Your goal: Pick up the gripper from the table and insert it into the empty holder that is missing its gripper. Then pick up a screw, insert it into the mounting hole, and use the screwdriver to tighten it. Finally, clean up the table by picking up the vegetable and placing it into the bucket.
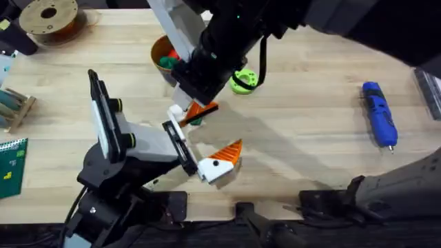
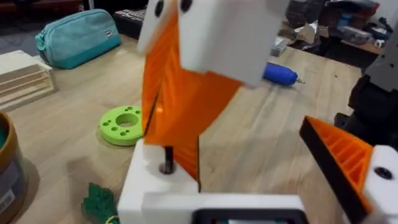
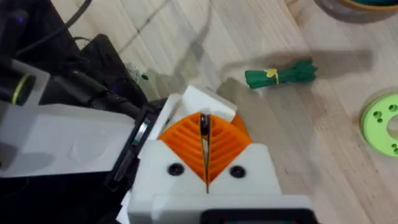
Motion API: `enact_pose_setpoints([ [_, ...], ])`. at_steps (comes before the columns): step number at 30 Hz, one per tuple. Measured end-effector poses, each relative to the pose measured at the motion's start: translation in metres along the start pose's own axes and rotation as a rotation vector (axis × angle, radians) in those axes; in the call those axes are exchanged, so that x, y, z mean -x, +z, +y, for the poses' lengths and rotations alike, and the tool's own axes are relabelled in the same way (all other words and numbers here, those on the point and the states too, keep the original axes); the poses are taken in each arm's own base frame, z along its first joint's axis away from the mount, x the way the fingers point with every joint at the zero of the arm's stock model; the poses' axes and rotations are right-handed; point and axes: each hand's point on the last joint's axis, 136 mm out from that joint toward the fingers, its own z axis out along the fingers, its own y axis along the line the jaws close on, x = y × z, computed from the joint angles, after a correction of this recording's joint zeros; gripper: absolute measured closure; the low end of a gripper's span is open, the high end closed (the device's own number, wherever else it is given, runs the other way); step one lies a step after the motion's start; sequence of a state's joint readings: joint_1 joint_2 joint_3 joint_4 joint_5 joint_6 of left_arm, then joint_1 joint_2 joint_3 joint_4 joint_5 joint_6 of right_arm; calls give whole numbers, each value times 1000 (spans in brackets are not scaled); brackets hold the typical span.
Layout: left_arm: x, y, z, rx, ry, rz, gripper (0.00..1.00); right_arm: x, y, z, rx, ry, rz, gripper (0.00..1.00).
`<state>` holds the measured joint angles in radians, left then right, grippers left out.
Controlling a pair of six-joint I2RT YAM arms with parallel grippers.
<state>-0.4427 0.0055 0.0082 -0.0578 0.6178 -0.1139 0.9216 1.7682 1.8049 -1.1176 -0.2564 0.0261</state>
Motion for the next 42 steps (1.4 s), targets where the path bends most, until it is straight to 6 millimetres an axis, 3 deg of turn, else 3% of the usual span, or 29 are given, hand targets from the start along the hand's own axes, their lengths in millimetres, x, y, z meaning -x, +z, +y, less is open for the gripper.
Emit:
enact_pose_setpoints([
  [8,-1,0,-1,-4,-13,3,14,0,15,1,7,-2,30,994],
  [21,-1,0,-1,-7,-12,3,14,0,14,1,7,-1,31,993],
  [22,-1,0,-1,-7,-12,3,14,-1,14,1,7,6,32,957],
  [24,-1,0,-1,-7,-13,4,14,-1,14,4,23,6,34,672],
  [25,-1,0,-1,-4,-19,3,14,0,13,1,5,3,29,244],
  [26,0,0,0,-3,-18,2,14,0,12,-4,-5,12,30,153],
  [31,0,0,-1,-8,-6,1,13,-1,9,-13,-12,38,32,121],
  [35,0,0,-1,-9,2,1,14,-15,0,-27,13,101,76,121],
  [42,0,0,-2,-11,2,1,14,-24,-45,-40,26,151,10,120],
])
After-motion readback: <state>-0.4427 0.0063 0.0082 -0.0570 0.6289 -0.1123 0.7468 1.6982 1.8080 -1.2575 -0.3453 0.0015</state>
